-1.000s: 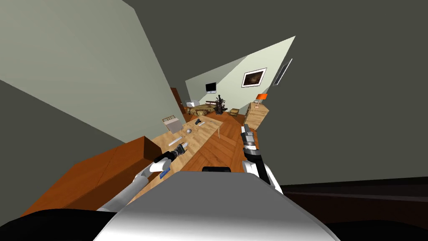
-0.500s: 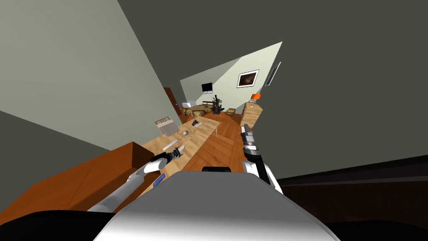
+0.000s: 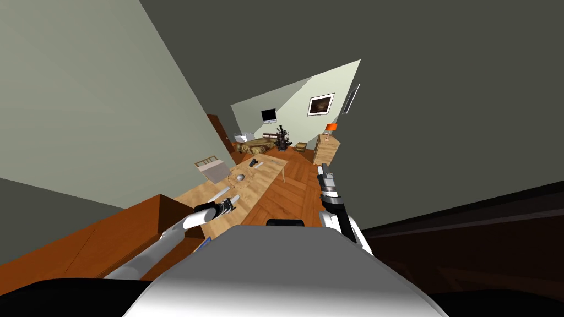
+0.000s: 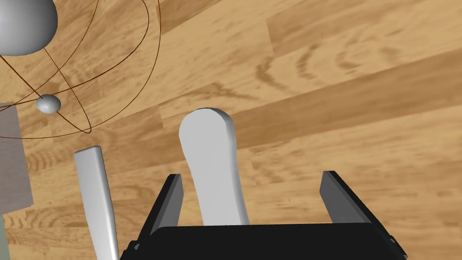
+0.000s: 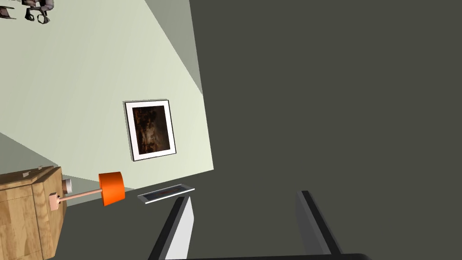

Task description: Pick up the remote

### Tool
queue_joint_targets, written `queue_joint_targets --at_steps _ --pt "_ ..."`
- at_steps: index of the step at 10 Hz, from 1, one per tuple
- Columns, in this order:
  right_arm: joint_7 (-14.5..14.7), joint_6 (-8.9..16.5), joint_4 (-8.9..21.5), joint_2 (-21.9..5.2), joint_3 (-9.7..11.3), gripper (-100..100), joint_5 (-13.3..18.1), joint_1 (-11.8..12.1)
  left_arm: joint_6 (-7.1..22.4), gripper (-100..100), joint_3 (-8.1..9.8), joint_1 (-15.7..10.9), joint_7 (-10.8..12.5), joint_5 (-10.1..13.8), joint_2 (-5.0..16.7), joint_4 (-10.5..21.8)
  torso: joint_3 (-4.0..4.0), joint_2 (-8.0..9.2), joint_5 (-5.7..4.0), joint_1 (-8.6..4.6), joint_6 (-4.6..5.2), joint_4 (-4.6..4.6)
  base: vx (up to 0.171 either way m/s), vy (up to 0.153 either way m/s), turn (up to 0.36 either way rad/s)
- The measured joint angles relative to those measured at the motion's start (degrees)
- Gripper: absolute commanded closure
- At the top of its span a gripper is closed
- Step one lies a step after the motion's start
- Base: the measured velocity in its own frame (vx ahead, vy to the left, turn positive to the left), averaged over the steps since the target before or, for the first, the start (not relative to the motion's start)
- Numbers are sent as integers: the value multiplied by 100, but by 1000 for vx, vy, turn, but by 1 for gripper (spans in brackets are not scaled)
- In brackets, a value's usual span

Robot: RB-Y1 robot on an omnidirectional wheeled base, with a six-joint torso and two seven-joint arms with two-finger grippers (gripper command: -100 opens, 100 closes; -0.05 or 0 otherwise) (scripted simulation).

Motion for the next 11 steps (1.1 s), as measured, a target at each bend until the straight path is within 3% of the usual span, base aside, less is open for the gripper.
queue_joint_targets --at_steps 2,6,8,11 --pt "0 0 0 0 0 0 0 0 301 -100 -6 -62 135 170 131 250 -1 -2 0 3 0 0 21 14 -43" --pt "0 0 0 0 0 0 0 0 702 -100 -77 -228 79 622 263 895 -1 -3 0 3 4 0 24 16 -130" --pt "0 0 0 0 0 0 0 0 990 -100 -84 -231 273 677 365 1025 -1 -2 1 6 1 0 27 27 -95" --pt "0 0 0 0 0 0 0 0 1377 -100 -106 -313 367 893 448 1354 -1 -2 1 1 -1 0 27 21 -117"
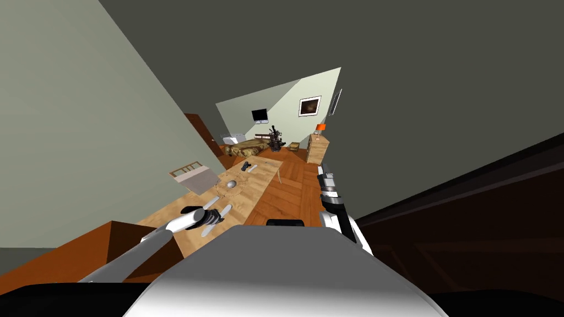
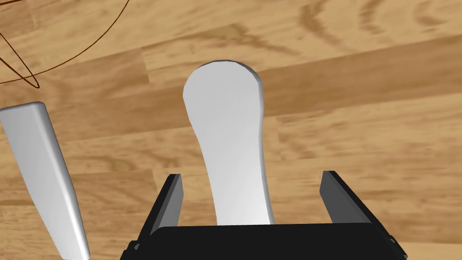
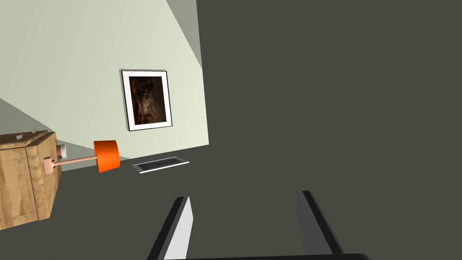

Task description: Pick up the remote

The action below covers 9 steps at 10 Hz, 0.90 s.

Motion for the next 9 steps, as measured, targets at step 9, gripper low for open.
queue_joint_targets --at_steps 9 --pt "0 0 0 0 0 0 0 0 1211 -100 -147 -181 221 620 114 1095 -1 -1 3 9 0 0 28 33 -107"
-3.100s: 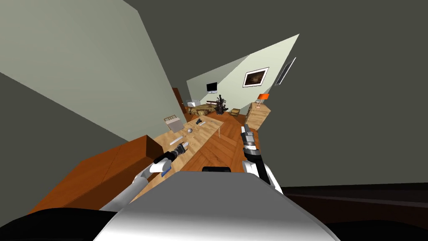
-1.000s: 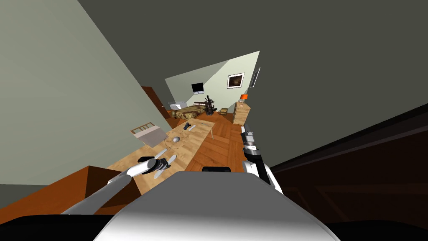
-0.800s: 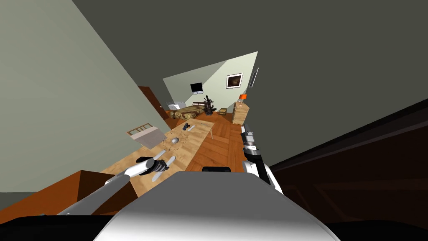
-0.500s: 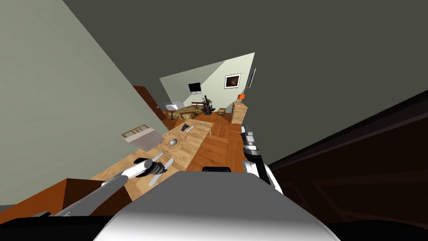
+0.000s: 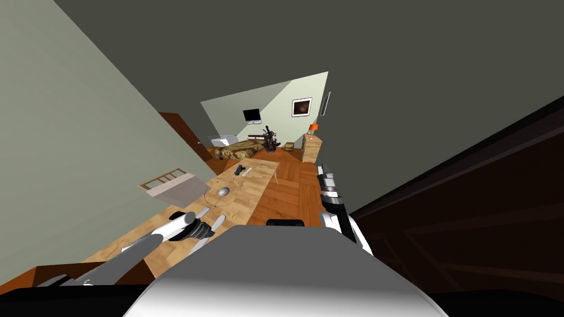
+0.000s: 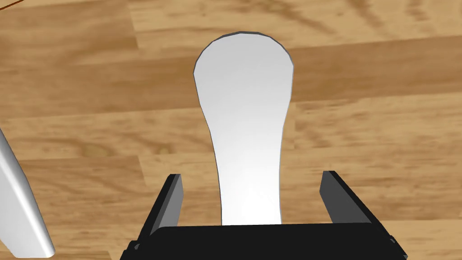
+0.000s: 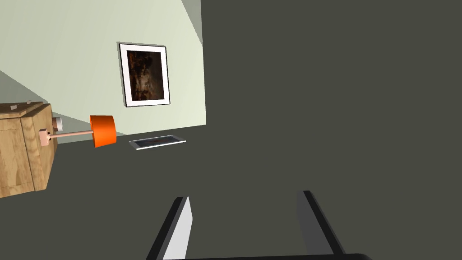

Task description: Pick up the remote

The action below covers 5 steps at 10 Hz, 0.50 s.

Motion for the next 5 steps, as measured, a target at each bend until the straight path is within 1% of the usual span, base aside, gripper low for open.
queue_joint_targets --at_steps 1,2,3,4,5 --pt "0 0 0 0 0 0 0 0 101 -100 -23 -58 -31 55 -37 173 1 2 0 -1 -1 0 8 20 -15" --pt "0 0 0 0 0 0 0 0 122 0 -25 -65 -49 62 -41 196 4 6 -2 -9 -2 1 0 0 0" --pt "0 0 0 0 0 0 0 0 120 -100 -25 -64 -47 62 -41 194 6 10 -4 -15 -2 2 12 24 10" --pt "0 0 0 0 0 0 0 0 81 -100 -8 -56 -53 -4 -123 217 5 8 -2 -11 -3 2 24 40 10" --pt "0 0 0 0 0 0 0 0 29 -100 10 -101 -122 -61 -238 343 3 4 -1 -5 -2 1 33 35 4"
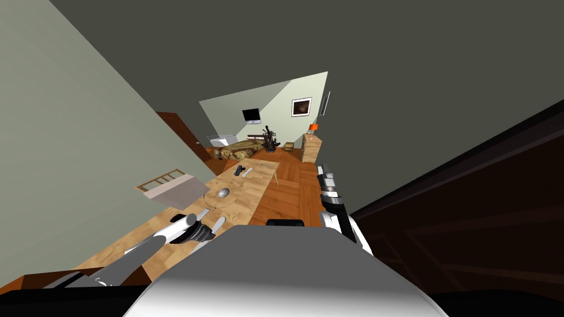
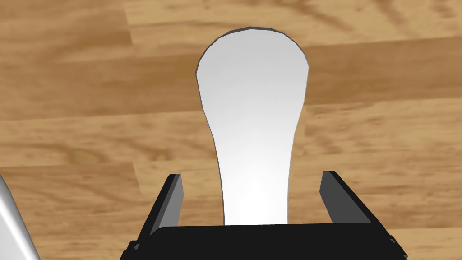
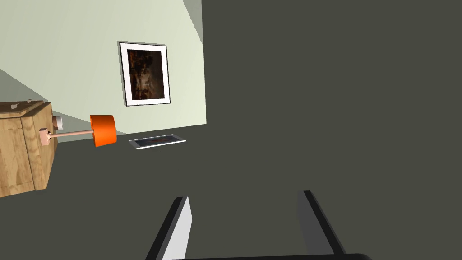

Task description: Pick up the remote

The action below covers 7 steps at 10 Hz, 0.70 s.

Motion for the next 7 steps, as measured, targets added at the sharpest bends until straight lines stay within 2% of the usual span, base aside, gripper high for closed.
queue_joint_targets --at_steps 1,2,6,7 --pt "0 0 0 0 0 0 0 0 -52 -100 26 15 -30 -74 -90 27 -2 -3 0 -1 0 -1 15 13 0" --pt "0 0 0 0 0 0 0 0 -64 100 29 18 -31 -84 -99 26 0 0 -2 -7 0 0 0 0 0" --pt "0 0 0 1 1 0 0 0 -55 100 26 19 -29 -79 -104 24 2 4 -1 -1 2 1 0 0 0" --pt "0 0 0 1 0 0 0 0 -55 0 26 19 -30 -80 -105 23 2 4 -1 -1 2 1 0 0 0"
